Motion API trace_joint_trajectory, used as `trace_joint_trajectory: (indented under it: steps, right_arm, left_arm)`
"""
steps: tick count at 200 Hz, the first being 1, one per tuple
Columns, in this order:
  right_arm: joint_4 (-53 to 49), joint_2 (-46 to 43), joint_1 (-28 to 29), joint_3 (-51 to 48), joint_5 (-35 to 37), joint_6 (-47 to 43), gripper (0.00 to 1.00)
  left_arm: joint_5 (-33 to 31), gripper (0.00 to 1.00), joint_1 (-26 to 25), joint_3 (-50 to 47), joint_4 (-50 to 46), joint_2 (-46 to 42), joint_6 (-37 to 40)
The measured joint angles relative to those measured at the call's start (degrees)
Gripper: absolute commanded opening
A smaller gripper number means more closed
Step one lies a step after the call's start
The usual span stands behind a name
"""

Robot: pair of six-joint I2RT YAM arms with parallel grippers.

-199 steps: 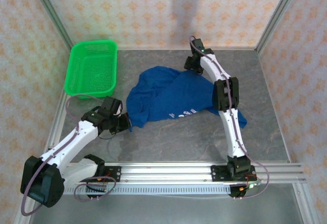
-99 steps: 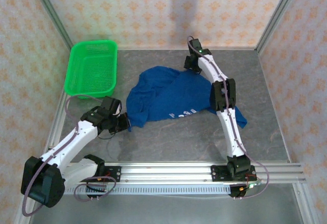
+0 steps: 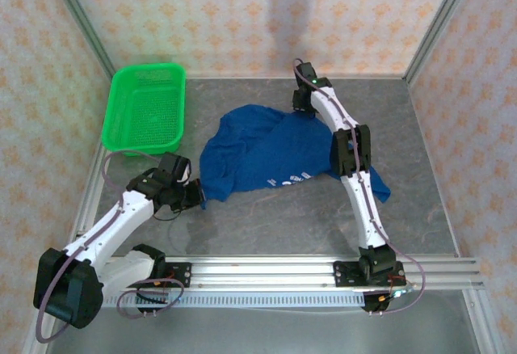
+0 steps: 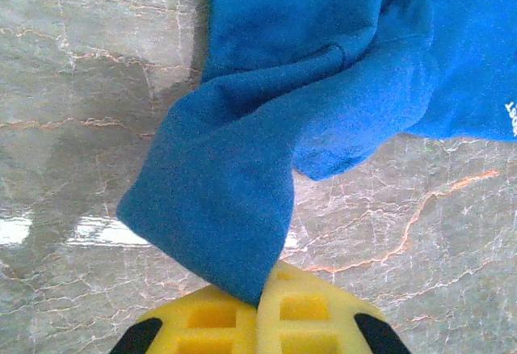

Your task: Fold and stack the t-shirts

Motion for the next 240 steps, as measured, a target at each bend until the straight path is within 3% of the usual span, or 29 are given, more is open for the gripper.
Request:
trace_joint_trajectory:
  steps: [8,47,71,97,169,240]
  right_arm:
    - [0.04,0.0,0.17,0.0,0.31,0.35,0.0]
    - [0.83,-0.52,0.52,-0.44,1.92,1.68,0.0]
    - [2.67,-4.26,0.28,-3.28,2.4,1.92,0.0]
    - [4.87,-12.9,-0.76,-5.16,2.32,2.1,0.0]
    - [15.21,-47.87,-5.77,-17.03,2.16,2.01,0.0]
    - [15.28,-68.78,-9.62,-30.77,0.59,1.86,0.0]
  left_arm:
    - [0.02,0.0,0.24,0.0,-0.17,-0.5,0.04]
    - [-0.07,0.0,1.16,0.83,-1.42,-1.46,0.42]
    - [-0.07,0.0,1.95,6.1,-2.75,-0.35,0.59]
    - [-0.17,0.0,2.71,18.29,-3.93,3.72,1.9]
    - [-0.61,0.0,7.39,53.92,-7.13,17.14,7.74]
    - [0.48,0.0,12.35,90.01,-11.76,31.61,11.69]
